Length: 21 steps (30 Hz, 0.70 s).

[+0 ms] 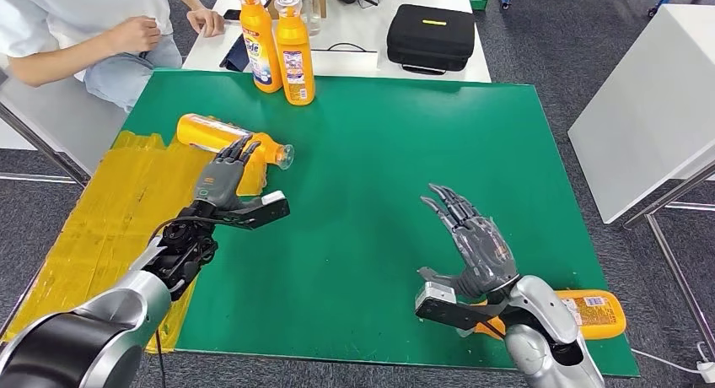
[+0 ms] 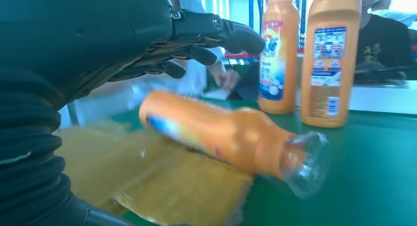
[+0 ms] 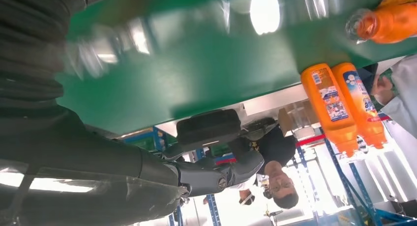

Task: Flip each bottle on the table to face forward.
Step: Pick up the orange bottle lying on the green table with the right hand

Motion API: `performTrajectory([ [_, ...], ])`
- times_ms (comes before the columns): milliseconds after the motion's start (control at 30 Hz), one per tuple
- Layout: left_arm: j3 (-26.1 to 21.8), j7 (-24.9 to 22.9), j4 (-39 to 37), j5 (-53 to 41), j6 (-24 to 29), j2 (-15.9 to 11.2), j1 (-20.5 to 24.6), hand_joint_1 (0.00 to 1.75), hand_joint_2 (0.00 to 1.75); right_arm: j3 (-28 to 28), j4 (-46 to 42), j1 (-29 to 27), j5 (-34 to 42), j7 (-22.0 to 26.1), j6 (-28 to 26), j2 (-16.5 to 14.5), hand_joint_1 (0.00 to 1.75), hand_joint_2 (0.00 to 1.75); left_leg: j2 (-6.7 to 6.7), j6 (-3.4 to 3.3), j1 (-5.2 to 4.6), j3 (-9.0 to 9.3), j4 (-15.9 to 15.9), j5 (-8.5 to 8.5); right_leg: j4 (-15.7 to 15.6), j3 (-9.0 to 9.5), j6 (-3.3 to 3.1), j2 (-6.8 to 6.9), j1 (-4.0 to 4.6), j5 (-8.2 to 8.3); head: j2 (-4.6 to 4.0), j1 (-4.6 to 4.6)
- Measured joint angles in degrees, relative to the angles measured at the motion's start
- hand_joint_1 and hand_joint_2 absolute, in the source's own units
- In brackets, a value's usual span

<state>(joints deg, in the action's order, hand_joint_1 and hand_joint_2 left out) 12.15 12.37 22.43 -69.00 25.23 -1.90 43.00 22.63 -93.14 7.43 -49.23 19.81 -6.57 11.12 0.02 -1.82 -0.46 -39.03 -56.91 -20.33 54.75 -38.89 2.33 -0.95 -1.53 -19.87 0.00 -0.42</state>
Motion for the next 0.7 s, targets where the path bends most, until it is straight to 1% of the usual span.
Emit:
performTrajectory([
  [33, -0.9, 2.2, 0.2, 2.2, -1.4, 0.4, 0.0, 0.00, 1.75, -0.1, -0.3, -0.1, -0.2, 0.1, 0.4, 0.4, 0.00, 1.75, 0.01, 0.00, 0.00, 0.01, 0.0, 0.00, 0.0, -0.01, 0.00, 0.00, 0.00, 0.00, 0.00, -0.01],
  [100, -3.4, 8.4, 0.7, 8.4, -5.0, 1.4, 0.0, 0.00, 1.75, -0.4, -1.4, -0.8, -0.5, 0.9, 1.6, 1.8, 0.00, 1.75, -0.01, -0.01, 0.01, 0.01, 0.0, 0.01, 0.0, -0.01, 0.00, 0.03, 0.01, -0.01, 0.00, -0.01],
  [167, -6.1, 14.2, 1.5, 14.0, -7.8, 2.4, 0.0, 0.00, 1.75, -1.1, -2.9, -2.1, -0.3, 2.7, 3.1, 4.0, 0.00, 1.75, -0.13, -0.02, 0.01, -0.02, 0.0, 0.03, 0.0, 0.01, 0.00, 0.13, 0.01, -0.03, 0.00, 0.00],
  [233, -7.9, 18.1, 2.8, 18.0, -9.7, 3.4, -0.1, 0.00, 1.75, -2.8, -4.4, -4.1, 0.5, 4.1, 4.5, 6.4, 0.00, 1.75, -0.24, -0.03, 0.00, -0.08, 0.0, 0.02, 0.0, 0.02, 0.01, 0.21, 0.00, -0.04, 0.00, 0.00],
  [300, -9.1, 20.8, 5.2, 22.1, -12.1, 4.5, -0.8, 0.00, 1.75, -5.8, -5.3, -6.3, 0.7, 4.7, 5.7, 8.1, 0.00, 1.75, -0.26, -0.08, -0.04, -0.12, 0.0, -0.02, 0.0, 0.02, 0.03, 0.22, -0.04, -0.05, 0.00, 0.00],
  [400, -9.8, 22.9, 10.2, 28.5, -16.6, 6.0, -3.2, 0.00, 1.75, -11.2, -6.0, -9.7, -0.9, 4.9, 7.6, 9.5, 0.00, 1.75, -0.25, -0.15, -0.12, -0.13, 0.0, -0.07, 0.0, 0.00, 0.05, 0.21, -0.11, -0.05, 0.00, 0.00],
  [500, -9.8, 23.1, 15.7, 33.4, -20.3, 7.0, -5.8, 0.00, 1.75, -15.9, -6.2, -12.4, -2.5, 4.8, 9.3, 10.3, 0.00, 1.75, -0.24, -0.18, -0.16, -0.14, 0.0, -0.11, 0.0, -0.02, 0.08, 0.21, -0.14, -0.06, 0.00, -0.01],
  [600, -9.7, 22.8, 19.9, 35.6, -21.9, 7.5, -7.7, 0.00, 1.75, -19.2, -6.3, -14.3, -3.2, 4.6, 10.1, 11.0, 0.00, 1.75, -0.23, -0.19, -0.15, -0.13, 0.0, -0.12, 0.0, -0.02, 0.09, 0.20, -0.13, -0.07, 0.00, -0.02],
  [700, -9.6, 22.5, 22.7, 36.5, -22.4, 7.8, -8.8, 0.00, 1.75, -21.2, -6.4, -15.2, -3.6, 4.5, 10.5, 11.2, 0.00, 1.75, -0.21, -0.19, -0.14, -0.11, 0.0, -0.11, 0.0, -0.03, 0.08, 0.18, -0.12, -0.07, 0.00, -0.02],
])
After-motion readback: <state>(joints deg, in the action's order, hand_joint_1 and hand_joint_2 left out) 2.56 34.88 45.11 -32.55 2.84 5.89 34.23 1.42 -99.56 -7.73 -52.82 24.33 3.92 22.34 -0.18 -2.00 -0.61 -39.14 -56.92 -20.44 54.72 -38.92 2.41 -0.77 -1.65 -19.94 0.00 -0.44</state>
